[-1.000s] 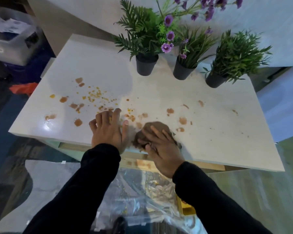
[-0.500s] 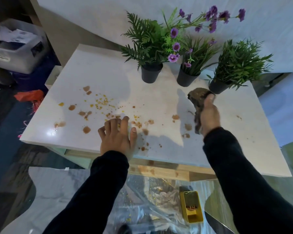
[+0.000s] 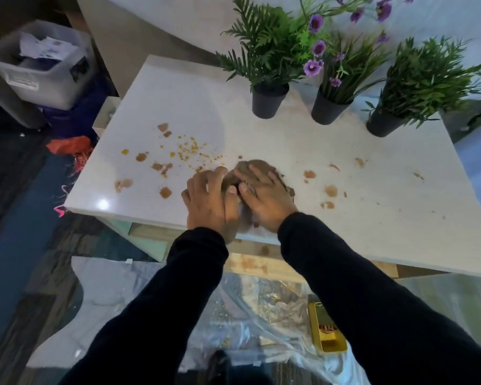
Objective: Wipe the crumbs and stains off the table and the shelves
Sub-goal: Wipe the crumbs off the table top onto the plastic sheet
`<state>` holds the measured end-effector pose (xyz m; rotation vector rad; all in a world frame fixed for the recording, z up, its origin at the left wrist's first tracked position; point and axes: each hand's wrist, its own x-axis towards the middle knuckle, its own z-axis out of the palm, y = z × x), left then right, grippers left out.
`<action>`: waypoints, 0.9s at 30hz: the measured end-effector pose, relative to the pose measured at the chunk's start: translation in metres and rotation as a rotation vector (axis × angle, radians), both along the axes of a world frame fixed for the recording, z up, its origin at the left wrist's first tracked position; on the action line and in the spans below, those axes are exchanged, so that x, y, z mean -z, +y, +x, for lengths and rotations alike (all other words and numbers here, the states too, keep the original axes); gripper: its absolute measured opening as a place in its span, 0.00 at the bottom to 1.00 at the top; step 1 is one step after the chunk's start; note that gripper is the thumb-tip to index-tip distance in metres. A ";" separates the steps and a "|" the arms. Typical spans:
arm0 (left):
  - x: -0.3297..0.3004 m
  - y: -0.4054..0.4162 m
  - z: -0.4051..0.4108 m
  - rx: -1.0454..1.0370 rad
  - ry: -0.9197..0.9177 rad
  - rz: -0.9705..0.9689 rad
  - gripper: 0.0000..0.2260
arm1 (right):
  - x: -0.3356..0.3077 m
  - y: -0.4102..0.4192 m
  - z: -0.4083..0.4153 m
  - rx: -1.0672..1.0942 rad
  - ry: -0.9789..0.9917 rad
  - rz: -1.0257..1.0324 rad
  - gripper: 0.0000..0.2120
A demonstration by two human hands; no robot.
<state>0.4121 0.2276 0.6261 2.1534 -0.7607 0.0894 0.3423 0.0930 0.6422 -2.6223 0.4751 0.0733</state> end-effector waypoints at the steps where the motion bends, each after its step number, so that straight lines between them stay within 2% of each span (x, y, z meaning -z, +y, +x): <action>1: -0.003 0.005 0.000 -0.024 0.057 -0.111 0.17 | 0.000 0.008 -0.015 -0.025 -0.036 0.016 0.29; 3: -0.009 0.018 0.003 -0.077 0.104 -0.262 0.16 | -0.004 0.018 -0.042 -0.008 -0.061 0.097 0.25; 5: -0.013 0.035 0.013 -0.138 0.064 -0.251 0.15 | -0.007 0.025 -0.060 0.049 -0.062 0.277 0.23; 8: -0.017 0.062 0.041 -0.251 -0.007 -0.121 0.14 | -0.019 0.028 -0.072 0.377 -0.203 0.787 0.27; 11: -0.021 0.093 0.073 -0.390 -0.041 -0.005 0.12 | -0.030 0.008 -0.062 0.800 -0.366 0.951 0.40; 13: -0.020 0.113 0.089 -0.470 -0.060 0.127 0.13 | -0.033 -0.007 -0.049 0.965 -0.507 1.086 0.40; 14: -0.020 0.121 0.096 -0.497 -0.060 0.197 0.14 | -0.036 -0.014 -0.038 1.000 -0.571 1.083 0.38; 17: -0.016 0.138 0.116 -0.527 -0.013 0.328 0.17 | -0.052 -0.026 -0.003 0.998 -0.577 0.846 0.32; 20: -0.012 0.145 0.133 -0.533 0.059 0.392 0.21 | -0.046 -0.025 0.027 0.932 -0.399 0.563 0.34; 22: -0.009 0.140 0.146 -0.514 0.102 0.391 0.21 | -0.032 -0.016 0.043 0.803 -0.208 0.386 0.34; 24: -0.006 0.134 0.162 -0.463 0.164 0.360 0.21 | -0.024 -0.009 0.060 0.650 -0.098 0.238 0.31; 27: -0.004 0.124 0.181 -0.415 0.246 0.323 0.23 | -0.025 -0.013 0.088 0.600 -0.063 0.183 0.30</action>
